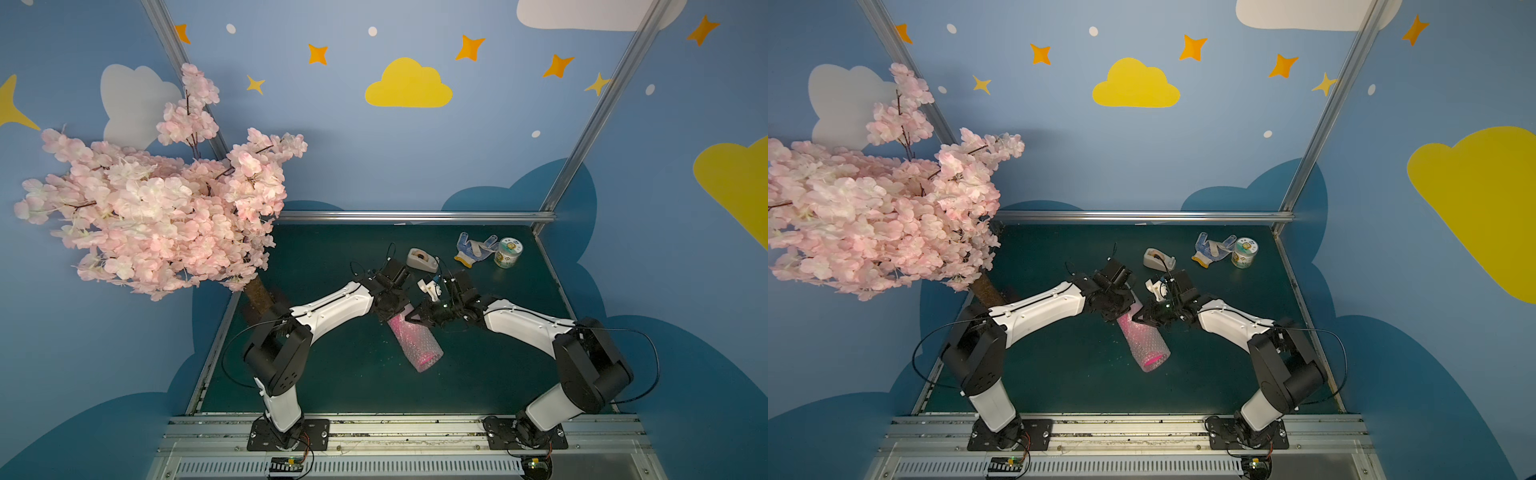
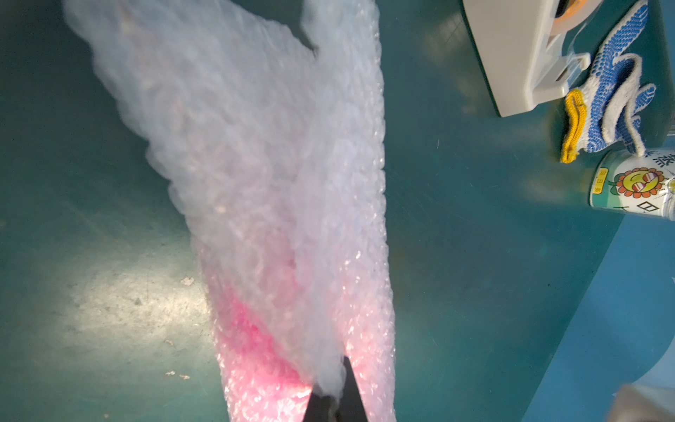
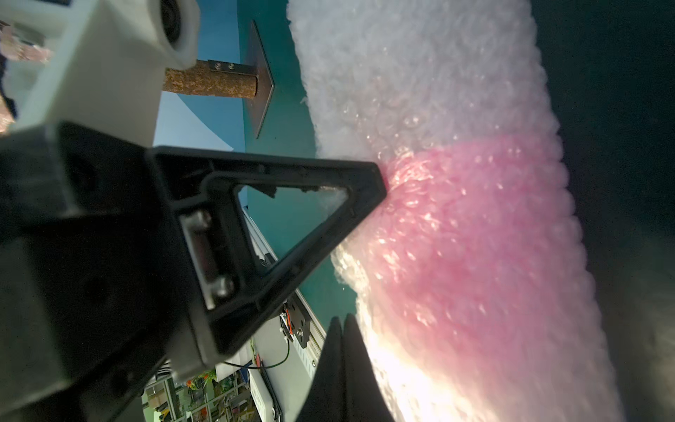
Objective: Wrap wine glasses in bubble wrap
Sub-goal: Stick the tape on the bubble wrap.
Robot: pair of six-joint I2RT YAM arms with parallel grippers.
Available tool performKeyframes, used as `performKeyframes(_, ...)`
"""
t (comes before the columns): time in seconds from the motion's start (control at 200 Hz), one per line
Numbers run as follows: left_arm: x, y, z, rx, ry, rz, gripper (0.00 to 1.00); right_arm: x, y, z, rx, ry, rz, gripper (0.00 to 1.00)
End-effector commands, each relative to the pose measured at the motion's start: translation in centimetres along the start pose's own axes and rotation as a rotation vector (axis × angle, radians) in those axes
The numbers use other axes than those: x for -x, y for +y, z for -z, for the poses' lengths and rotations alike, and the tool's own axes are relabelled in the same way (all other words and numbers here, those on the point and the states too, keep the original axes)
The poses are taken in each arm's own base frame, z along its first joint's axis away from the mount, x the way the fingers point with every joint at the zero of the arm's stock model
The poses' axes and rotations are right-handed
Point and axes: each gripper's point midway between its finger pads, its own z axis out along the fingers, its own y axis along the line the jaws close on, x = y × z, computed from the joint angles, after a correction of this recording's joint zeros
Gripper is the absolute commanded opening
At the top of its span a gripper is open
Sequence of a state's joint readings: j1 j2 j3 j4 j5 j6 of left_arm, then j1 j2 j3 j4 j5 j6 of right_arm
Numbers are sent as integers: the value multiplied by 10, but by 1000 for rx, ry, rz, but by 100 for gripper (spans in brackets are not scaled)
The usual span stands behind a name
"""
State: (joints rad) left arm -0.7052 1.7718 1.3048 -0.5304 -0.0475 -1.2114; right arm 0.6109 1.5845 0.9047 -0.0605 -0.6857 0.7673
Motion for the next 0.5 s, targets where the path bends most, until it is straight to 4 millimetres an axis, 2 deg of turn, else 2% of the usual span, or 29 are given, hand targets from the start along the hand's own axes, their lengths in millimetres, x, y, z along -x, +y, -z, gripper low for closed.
performKeyframes(0.0, -4, 15, -10, 69, 30, -8, 2, -5, -4, -7, 20, 50, 12, 0)
performKeyframes(0.125, -5, 12, -9, 65, 33, -14, 2, -9, -22, -21, 0, 80, -17, 0)
performKeyframes(0.265, -5, 12, -9, 67, 36, -12, 2, -12, -37, -24, -13, 79, -53, 0)
performKeyframes(0.496, -4, 15, -9, 80, 33, -12, 2, -5, -2, -2, 41, 42, 2, 0)
